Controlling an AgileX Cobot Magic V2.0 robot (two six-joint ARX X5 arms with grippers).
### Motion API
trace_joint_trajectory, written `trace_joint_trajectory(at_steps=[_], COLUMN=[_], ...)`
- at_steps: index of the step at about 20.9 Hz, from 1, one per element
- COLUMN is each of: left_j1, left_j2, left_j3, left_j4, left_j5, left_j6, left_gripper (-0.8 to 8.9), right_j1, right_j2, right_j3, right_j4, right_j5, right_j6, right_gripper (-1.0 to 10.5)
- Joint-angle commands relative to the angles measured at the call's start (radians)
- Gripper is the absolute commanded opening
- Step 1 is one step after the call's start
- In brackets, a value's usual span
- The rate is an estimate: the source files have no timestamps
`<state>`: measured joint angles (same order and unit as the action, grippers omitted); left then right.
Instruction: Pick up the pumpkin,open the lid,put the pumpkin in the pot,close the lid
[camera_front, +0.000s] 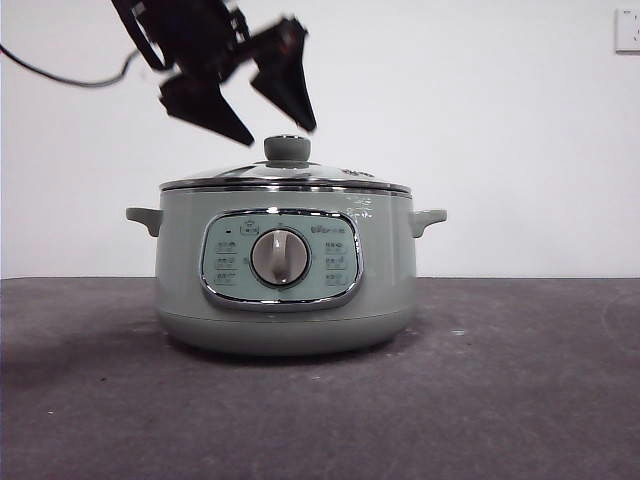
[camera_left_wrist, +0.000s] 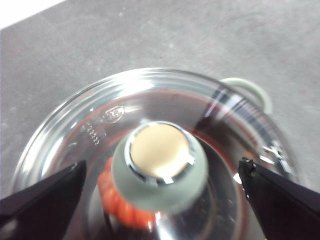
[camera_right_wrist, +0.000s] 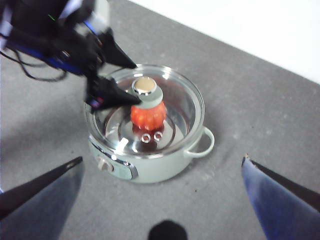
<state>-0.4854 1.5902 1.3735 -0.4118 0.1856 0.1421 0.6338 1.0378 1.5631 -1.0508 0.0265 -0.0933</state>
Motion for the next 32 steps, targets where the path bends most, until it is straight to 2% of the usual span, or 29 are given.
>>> trace_joint_trajectory(at_steps=[1,2,5,7,9,10,12,13,14,15,17,18,32], left_j1=[0.000,0.000,0.000,0.000,0.000,0.000,0.000,0.000,0.000,0.000,0.000,0.000,0.000], left_j2=[-0.053,-0.071,-0.167,-0.230,-0.287,-0.311,-0.357,-0.380,-0.397,-0.412,-0.430,-0.436,-0.442], left_j3=[0.025,0.034,0.097,0.151,0.214,0.240,0.287,0.304,0.312,0.316,0.316,0.316,0.316], left_j4=[-0.065,-0.097,-0.314,-0.467,-0.605,-0.658,-0.753,-0.789,-0.809,-0.824,-0.842,-0.851,-0.891], left_j5=[0.002,0.001,0.006,0.007,0.034,0.062,0.135,0.167,0.188,0.200,0.217,0.216,0.209], left_j6=[0.008,0.008,0.008,0.008,0.009,0.009,0.009,0.010,0.012,0.013,0.013,0.013,0.013], left_gripper=[5.65,5.65,5.62,5.62,5.57,5.12,2.81,1.27,0.09,-0.07,-0.08,-0.08,-0.03], right_j1=[0.002,0.002,0.002,0.002,0.002,0.002,0.002,0.002,0.002,0.002,0.002,0.002,0.002], right_j2=[0.000,0.001,0.003,0.005,0.010,0.011,0.015,0.016,0.017,0.019,0.019,0.019,0.015], right_j3=[-0.001,-0.001,-0.001,-0.001,-0.001,-0.001,-0.001,-0.001,-0.001,-0.001,-0.001,-0.001,-0.001], right_j4=[-0.019,-0.029,-0.090,-0.126,-0.158,-0.171,-0.193,-0.208,-0.220,-0.230,-0.240,-0.241,-0.239], right_j5=[-0.026,-0.047,-0.166,-0.232,-0.298,-0.322,-0.349,-0.351,-0.350,-0.351,-0.350,-0.350,-0.339], right_j6=[0.007,0.007,0.009,0.009,0.009,0.009,0.009,0.009,0.009,0.009,0.007,0.006,0.009], right_gripper=[6.3,6.3,6.1,5.2,4.9,5.0,4.9,4.6,3.6,2.2,0.1,-0.2,0.0])
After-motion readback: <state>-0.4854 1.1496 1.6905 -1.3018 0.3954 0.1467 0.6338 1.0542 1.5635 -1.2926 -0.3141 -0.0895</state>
